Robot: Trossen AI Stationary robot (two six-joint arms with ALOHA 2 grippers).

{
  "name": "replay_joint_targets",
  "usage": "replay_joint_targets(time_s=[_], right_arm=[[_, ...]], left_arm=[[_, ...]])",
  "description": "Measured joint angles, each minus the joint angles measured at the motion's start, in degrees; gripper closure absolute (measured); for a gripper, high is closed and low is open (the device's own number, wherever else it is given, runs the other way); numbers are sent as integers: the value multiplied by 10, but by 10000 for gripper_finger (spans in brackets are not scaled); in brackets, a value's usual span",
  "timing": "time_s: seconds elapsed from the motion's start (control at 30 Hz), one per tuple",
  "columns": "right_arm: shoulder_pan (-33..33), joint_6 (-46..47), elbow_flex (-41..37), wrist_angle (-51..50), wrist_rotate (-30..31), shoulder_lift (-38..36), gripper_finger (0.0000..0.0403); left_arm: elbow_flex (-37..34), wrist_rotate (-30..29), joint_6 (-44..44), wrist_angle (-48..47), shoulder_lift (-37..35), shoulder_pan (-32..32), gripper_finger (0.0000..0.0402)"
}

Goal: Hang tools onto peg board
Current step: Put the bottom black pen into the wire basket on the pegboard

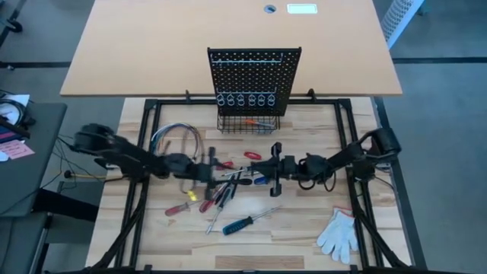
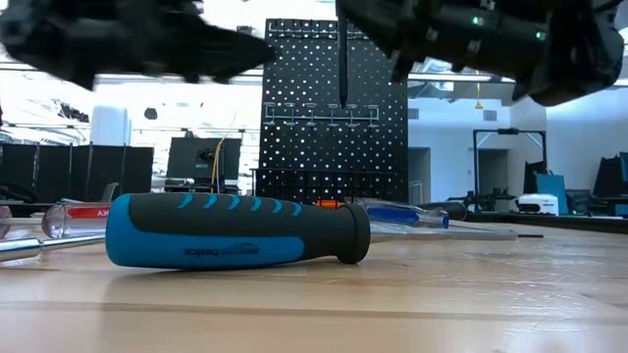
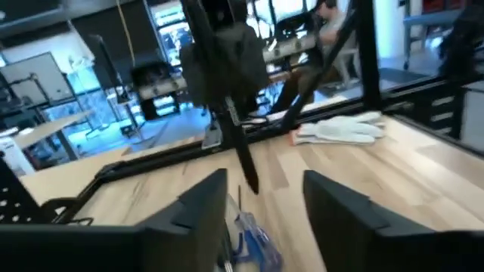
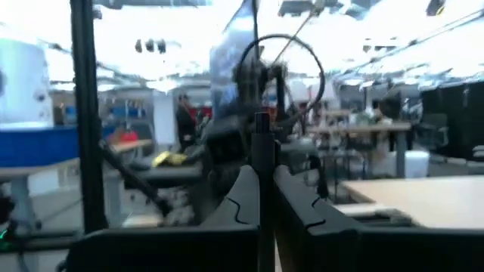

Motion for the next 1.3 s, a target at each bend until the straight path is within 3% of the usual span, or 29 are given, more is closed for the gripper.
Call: replay_joint_targets(time_s=[0.17, 0.4, 0.67, 0.8, 1.0, 1.17, 1.3], right_arm=[[21, -47, 1, 6, -1, -7, 388], [50, -85, 1, 7, 0, -10, 388], [49, -87, 1, -1, 1, -10, 388], [41, -87, 1, -8, 1, -10, 388], [39, -90, 1, -32, 0, -10, 387], [39, -90, 0, -60, 22, -9, 360], [51, -119, -6, -119, 97, -41, 300]], left_arm=[[103, -3, 7, -4, 115, 1, 175], [149, -22, -1, 15, 149, -3, 188], [161, -9, -37, 29, 148, -8, 275], [176, 19, -47, 0, 148, -6, 327], [186, 1, -40, -50, 148, -6, 382], [188, -62, -17, -149, 123, -7, 382], [203, -147, 1, -364, 70, -6, 382]])
